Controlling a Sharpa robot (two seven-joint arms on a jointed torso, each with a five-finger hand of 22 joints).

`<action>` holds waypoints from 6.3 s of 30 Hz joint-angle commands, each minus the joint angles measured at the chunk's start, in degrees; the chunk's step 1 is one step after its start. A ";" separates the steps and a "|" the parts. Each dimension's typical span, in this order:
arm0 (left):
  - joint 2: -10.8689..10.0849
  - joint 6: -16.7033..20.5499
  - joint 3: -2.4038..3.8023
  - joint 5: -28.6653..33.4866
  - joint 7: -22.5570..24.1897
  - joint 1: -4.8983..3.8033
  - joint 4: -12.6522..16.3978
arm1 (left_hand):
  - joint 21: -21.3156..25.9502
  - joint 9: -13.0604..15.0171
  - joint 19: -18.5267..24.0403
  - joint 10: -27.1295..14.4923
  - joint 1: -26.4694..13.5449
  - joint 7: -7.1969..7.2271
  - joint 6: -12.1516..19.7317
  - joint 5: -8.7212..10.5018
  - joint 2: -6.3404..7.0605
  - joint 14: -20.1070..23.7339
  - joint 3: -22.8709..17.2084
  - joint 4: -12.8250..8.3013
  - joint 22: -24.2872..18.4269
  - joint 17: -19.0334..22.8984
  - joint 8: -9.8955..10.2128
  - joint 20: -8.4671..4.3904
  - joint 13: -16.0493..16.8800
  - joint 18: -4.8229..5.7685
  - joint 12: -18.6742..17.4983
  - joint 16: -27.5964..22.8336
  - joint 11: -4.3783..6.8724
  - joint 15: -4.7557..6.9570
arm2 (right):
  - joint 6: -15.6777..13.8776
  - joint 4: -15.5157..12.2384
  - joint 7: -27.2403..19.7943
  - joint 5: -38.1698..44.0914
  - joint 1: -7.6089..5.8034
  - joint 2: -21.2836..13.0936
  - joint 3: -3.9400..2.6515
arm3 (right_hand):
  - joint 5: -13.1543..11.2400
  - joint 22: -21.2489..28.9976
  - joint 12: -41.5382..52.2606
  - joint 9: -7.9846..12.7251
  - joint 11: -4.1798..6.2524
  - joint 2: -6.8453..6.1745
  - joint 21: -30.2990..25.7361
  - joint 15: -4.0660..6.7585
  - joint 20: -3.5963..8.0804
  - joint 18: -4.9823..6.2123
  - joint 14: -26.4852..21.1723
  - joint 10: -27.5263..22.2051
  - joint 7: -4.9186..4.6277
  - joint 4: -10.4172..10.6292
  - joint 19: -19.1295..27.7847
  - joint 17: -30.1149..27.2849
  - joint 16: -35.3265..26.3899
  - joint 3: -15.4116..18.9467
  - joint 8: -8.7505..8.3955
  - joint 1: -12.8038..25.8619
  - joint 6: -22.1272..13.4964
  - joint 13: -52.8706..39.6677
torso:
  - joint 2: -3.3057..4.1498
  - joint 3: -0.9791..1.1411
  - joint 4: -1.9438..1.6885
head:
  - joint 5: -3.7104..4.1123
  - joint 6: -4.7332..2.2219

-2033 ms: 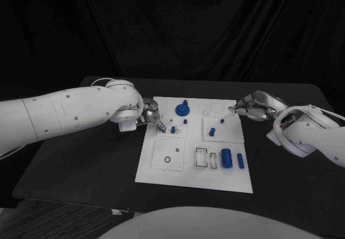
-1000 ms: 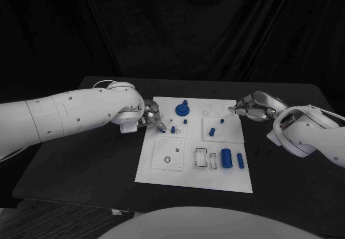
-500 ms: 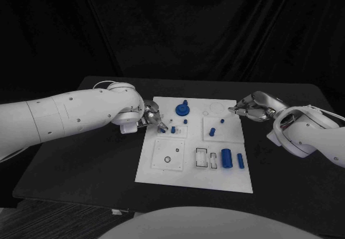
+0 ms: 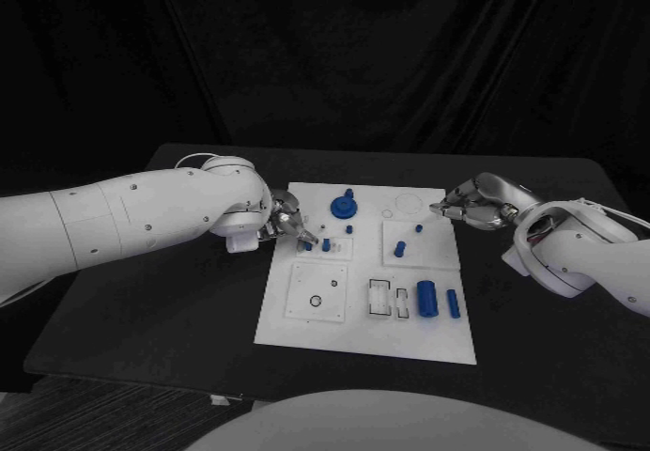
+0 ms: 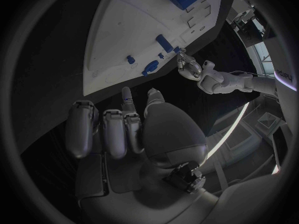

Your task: Assemble the parts on the task board

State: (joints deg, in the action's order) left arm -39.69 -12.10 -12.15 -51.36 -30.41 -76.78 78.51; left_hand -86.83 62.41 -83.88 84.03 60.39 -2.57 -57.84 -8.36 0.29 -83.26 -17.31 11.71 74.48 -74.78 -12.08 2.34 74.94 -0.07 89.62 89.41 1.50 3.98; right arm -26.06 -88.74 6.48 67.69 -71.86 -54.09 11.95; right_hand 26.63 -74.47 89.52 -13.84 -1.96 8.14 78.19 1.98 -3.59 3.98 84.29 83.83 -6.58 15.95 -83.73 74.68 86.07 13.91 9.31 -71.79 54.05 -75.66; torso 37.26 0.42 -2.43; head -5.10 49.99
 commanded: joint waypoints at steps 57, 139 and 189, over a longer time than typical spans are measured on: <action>-1.22 36.09 -0.02 -42.57 40.32 0.05 -0.22 | 5.55 -28.25 -0.96 -45.59 30.11 3.66 16.39 -4.15 8.52 -2.41 6.94 0.70 12.44 -6.24 8.26 2.28 -41.41 -2.20 -69.56 -5.74 -4.82 -2.31 | -1.08 -1.94 -0.13 0.12 0.21 -1.89 -0.03 | 2.02 -11.17 0.48 0.70 -0.07 0.60 -1.36 0.12 -0.38 -0.73 4.06 6.17 0.00 -0.74 -1.34 7.48 -0.42 -0.28 -0.71 -1.97 -0.02 -14.34 | -0.03 -0.02 -0.04 | 0.82 0.01; 10.86 25.71 0.02 -53.67 40.40 4.76 -11.52 | 9.40 -42.14 0.29 -30.57 26.26 0.18 0.26 -4.05 7.86 -1.86 0.34 -2.20 11.69 -3.26 6.96 0.62 -53.43 -2.83 -68.97 -6.30 -1.74 -0.36 | -0.79 -2.29 -0.02 0.12 0.90 -1.92 -0.03 | 2.14 -11.19 0.48 0.68 -0.03 0.64 -1.33 0.13 -0.38 -0.74 4.10 6.17 0.06 -0.36 -1.38 7.57 -0.35 -0.18 -0.58 -1.82 0.26 -14.34 | 0.04 0.00 0.05 | 1.38 0.01; -1.05 31.14 0.05 -48.69 42.22 2.62 -0.87 | 6.43 -42.55 -1.34 -16.66 26.32 -0.97 -8.94 -2.96 7.06 -2.06 -3.12 -7.23 12.59 -1.51 6.11 0.37 -58.59 -2.15 -75.58 -6.78 -1.60 -0.22 | -0.28 -2.31 0.24 0.12 1.27 -2.09 -0.03 | 2.19 -11.09 0.48 0.72 -0.02 0.68 -1.63 0.15 -0.36 -0.67 4.02 6.17 0.06 -0.21 -1.28 7.22 -0.55 -0.20 -0.63 -1.92 0.22 -14.34 | -0.06 0.05 -0.02 | 1.59 0.01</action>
State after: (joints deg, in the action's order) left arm -40.68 20.53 -12.15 -102.37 11.38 -73.96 77.25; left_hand -79.42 19.41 -83.97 64.86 86.80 -3.02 -63.64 -10.92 7.84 -83.75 -17.56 5.12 74.48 -74.77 -5.96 2.86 16.40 -2.16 14.06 83.36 -0.76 3.28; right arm -26.38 -90.98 6.35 67.69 -70.74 -56.15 11.95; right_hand 27.95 -74.47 89.54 -13.81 -1.96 8.14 77.32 1.98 -3.59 3.98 84.28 83.83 -6.58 15.41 -83.72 74.67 86.07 13.35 9.31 -71.79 54.05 -75.72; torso 37.19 0.42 -2.43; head -3.48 49.99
